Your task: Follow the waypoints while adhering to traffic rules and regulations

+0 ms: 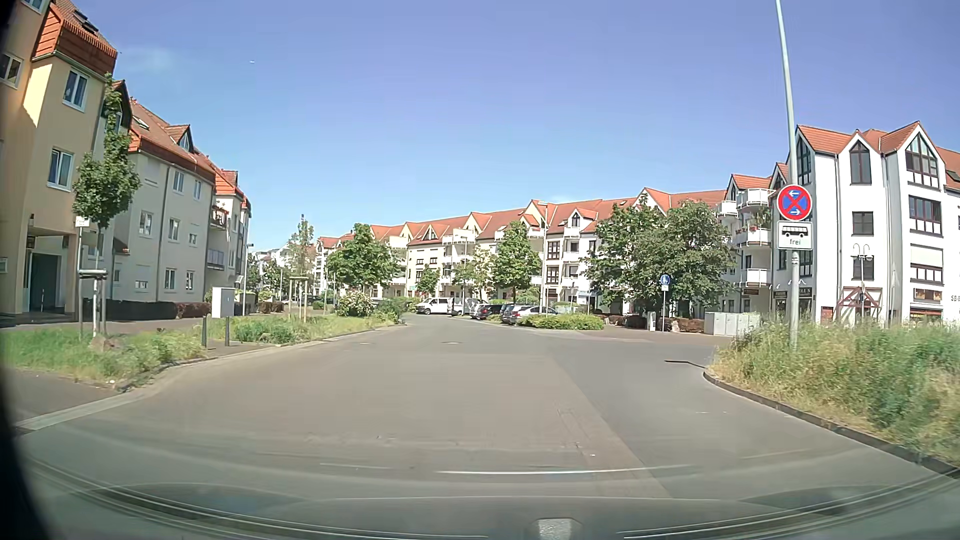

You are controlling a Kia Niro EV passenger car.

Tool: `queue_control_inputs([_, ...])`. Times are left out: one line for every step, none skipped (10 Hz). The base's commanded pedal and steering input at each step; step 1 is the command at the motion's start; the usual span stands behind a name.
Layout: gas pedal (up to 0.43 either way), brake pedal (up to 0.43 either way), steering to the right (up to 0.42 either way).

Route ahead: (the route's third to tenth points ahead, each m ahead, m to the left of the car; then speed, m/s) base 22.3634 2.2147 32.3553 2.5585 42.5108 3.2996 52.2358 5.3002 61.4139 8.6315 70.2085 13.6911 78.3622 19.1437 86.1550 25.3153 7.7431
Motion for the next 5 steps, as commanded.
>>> queue_control_inputs([0.000, 0.030, -0.004])
queue_control_inputs([0.000, 0.030, -0.004])
queue_control_inputs([0.000, 0.030, -0.004])
queue_control_inputs([0.000, 0.030, -0.004])
queue_control_inputs([0.000, 0.030, -0.004])
